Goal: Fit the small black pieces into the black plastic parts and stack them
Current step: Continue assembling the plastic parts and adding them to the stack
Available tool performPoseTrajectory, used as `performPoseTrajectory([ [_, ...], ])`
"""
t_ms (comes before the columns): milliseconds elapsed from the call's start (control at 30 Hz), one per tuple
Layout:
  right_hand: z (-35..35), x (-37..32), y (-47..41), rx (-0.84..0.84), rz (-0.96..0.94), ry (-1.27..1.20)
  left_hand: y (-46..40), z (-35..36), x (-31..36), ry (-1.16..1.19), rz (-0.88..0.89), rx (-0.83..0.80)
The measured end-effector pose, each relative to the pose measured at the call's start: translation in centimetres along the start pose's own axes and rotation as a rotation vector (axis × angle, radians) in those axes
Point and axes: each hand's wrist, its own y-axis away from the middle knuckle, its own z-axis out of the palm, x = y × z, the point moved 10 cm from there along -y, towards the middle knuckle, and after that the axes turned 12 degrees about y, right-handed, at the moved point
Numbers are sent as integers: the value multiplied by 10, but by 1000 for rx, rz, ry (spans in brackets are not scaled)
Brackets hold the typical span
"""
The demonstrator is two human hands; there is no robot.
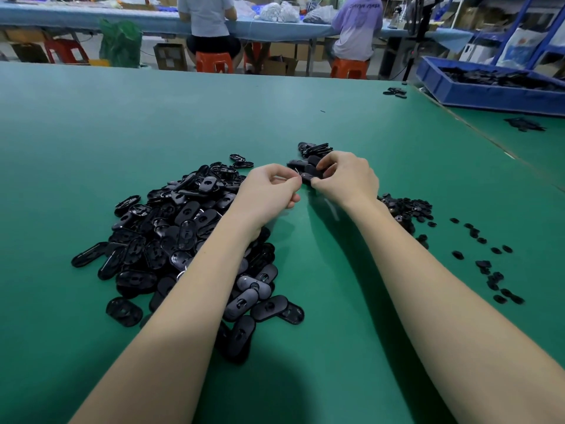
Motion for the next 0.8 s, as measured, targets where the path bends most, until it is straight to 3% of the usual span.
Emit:
performPoseTrajectory([
  [167,-9,-2,16,-21,-90,-89,0,0,2,-14,11,-5],
  [333,11,-24,57,-477,-344,-2,-1,0,7,-29,23,-43],
  [433,15,-36,76,-592,-424,-34,1,3,9,-61,1,-121],
  [567,18,-47,80,-529,-428,-106,5,2,19,-145,27,-217],
  [800,24,-71,92,-419,-562,-171,5,-10,28,-223,81,-199],
])
